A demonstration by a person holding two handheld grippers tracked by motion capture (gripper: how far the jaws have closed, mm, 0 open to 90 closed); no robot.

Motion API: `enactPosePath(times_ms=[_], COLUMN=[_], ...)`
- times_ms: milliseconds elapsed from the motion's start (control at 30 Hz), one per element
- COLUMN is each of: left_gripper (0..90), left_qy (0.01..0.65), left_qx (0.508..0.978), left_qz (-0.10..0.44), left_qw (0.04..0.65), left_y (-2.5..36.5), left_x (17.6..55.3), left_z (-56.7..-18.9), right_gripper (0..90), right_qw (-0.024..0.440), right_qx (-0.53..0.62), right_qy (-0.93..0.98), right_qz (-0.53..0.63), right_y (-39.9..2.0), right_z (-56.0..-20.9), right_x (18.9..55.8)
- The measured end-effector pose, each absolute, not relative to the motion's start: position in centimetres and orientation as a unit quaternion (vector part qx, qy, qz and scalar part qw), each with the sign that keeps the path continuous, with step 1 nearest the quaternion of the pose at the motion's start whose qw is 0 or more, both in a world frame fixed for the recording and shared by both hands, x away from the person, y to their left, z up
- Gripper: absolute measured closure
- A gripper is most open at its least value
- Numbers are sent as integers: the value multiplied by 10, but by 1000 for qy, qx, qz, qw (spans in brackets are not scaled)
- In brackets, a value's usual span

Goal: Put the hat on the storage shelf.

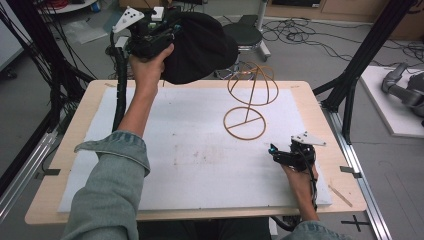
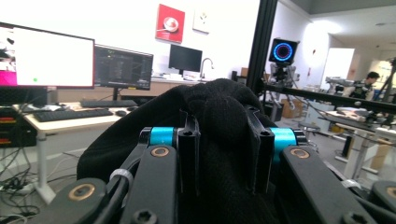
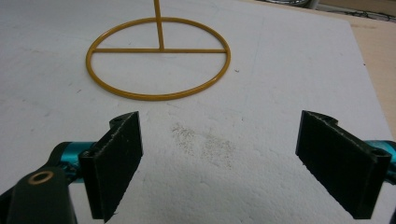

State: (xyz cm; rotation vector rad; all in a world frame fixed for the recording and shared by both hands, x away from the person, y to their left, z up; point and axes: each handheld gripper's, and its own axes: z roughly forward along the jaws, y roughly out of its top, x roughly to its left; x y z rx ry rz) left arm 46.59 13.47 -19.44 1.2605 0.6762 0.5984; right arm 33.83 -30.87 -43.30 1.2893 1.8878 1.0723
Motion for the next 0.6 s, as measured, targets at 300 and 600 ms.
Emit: enactPosePath(times_ms=[300, 600], left_gripper=[715, 715], left_qy=[293, 286], left_qx=[561, 563], left_qz=[250, 231], left_qw=[732, 740], left_y=[121, 106], left_x=[464, 467], left_z=[-188, -190], right_gripper=[145, 145], right_qw=[303, 302], right_qx=[490, 489], right_qy=[711, 713], right_qz=[403, 402], right_y=[-309, -309], right_z=[-433, -433], right_x=[338, 338])
